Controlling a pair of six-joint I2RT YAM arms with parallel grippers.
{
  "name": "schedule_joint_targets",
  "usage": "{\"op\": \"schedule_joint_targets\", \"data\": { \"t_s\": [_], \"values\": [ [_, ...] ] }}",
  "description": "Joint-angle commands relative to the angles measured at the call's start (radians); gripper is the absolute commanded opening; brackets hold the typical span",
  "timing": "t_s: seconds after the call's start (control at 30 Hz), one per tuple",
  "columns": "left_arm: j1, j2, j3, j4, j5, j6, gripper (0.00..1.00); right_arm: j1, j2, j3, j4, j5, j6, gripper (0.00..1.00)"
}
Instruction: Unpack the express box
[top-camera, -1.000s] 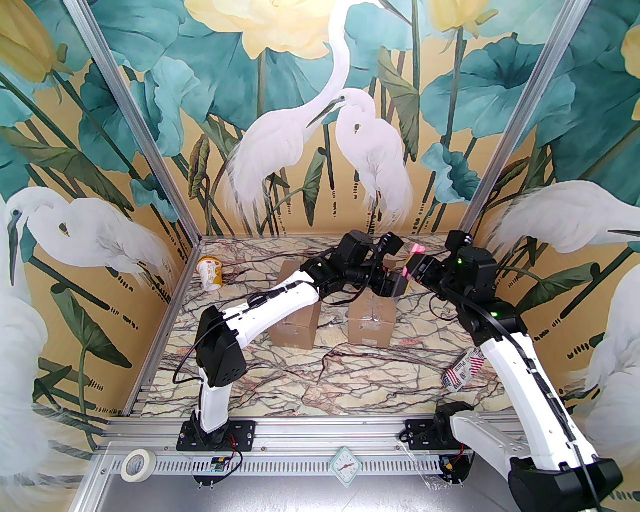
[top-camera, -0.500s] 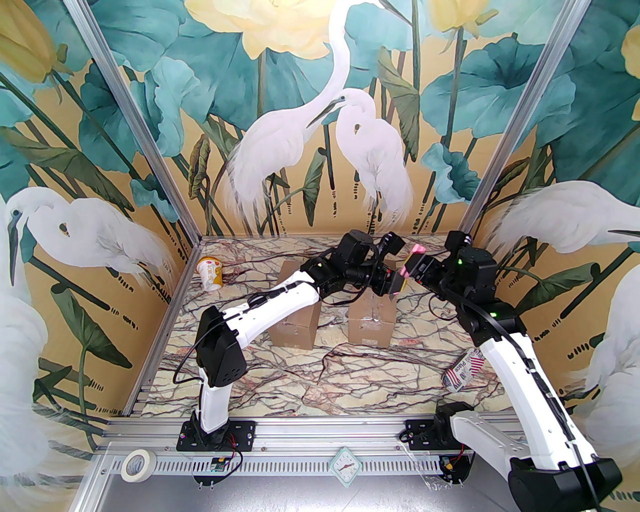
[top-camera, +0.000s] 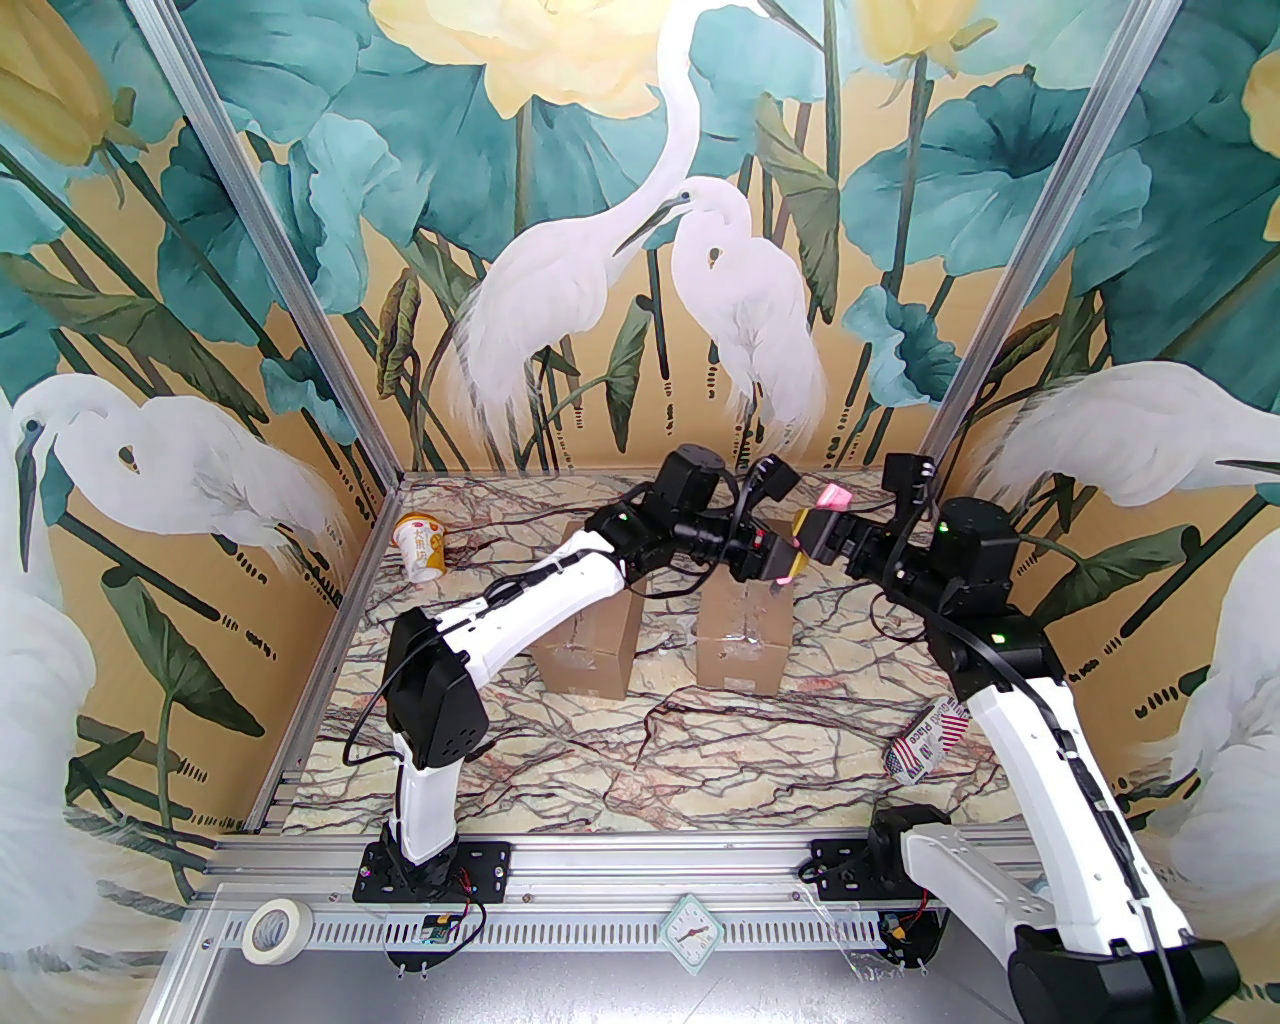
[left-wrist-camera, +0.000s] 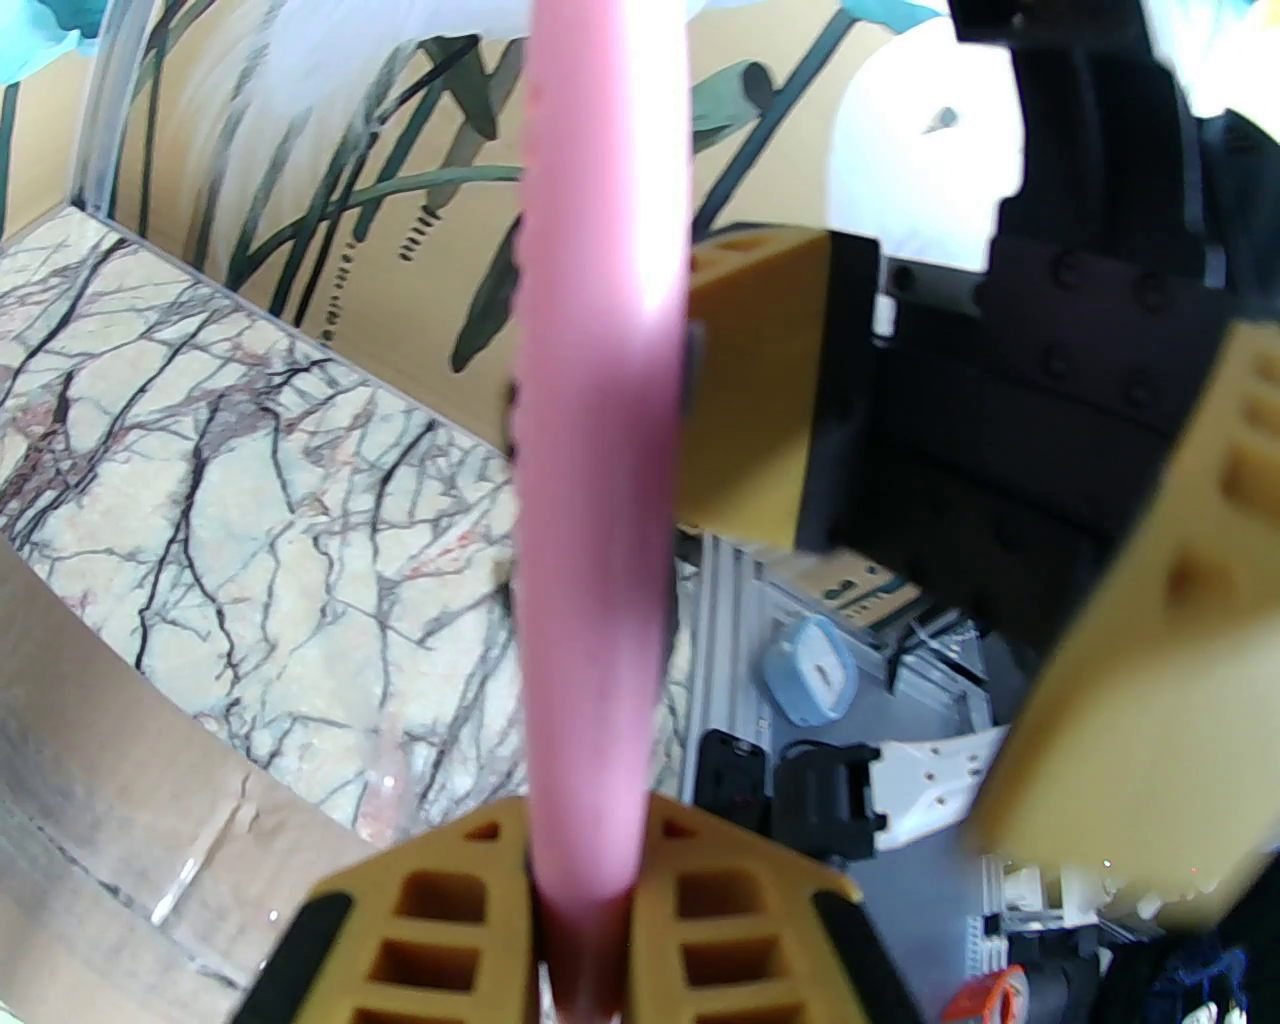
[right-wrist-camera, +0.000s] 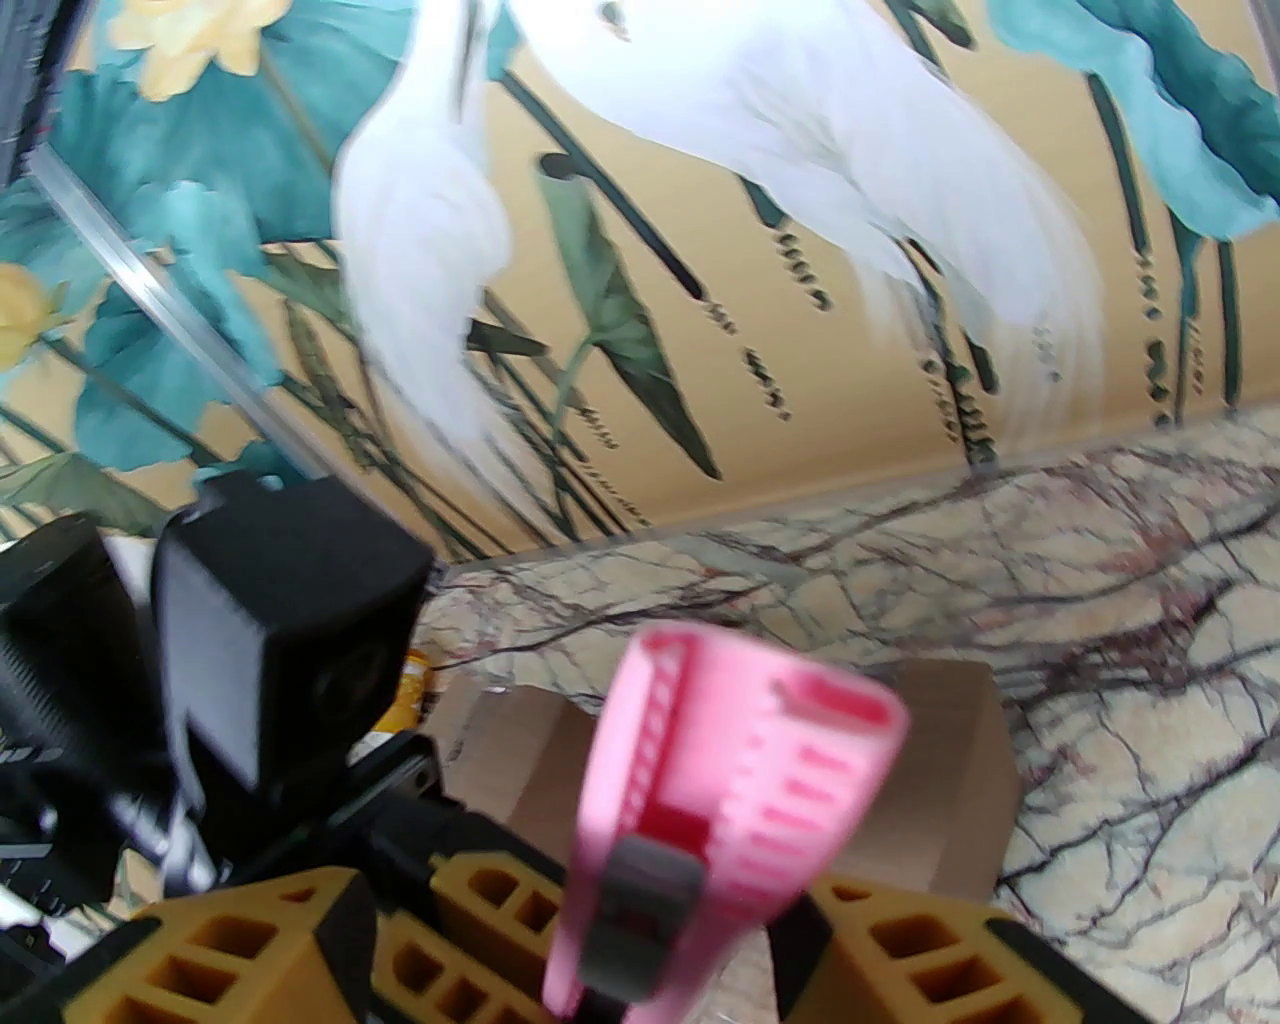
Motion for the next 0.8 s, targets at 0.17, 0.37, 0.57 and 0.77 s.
{"op": "schedule_joint_targets", "data": {
  "t_s": [0.17, 0.37, 0.57, 0.77],
  "values": [
    [0.005, -0.054, 0.055, -0.060, 0.178, 0.043, 0.12, -0.045, -0.023, -0.067, 0.246, -0.326, -0.041, 0.66],
    [0.006, -0.060, 0.061, -0.046, 0.236, 0.029, 0.12, -0.057, -0.021, -0.131, 0.422, -0.394, 0.009, 0.56],
    [0.006, -0.055, 0.075, -0.067, 0.260, 0.034, 0.12, -0.060, 0.006, -0.159, 0.565, -0.419, 0.075, 0.48],
    [0.002, -0.052, 0.074, -0.072, 0.272, 0.035, 0.11, -0.059, 0.031, -0.163, 0.612, -0.444, 0.085, 0.37]
  ]
}}
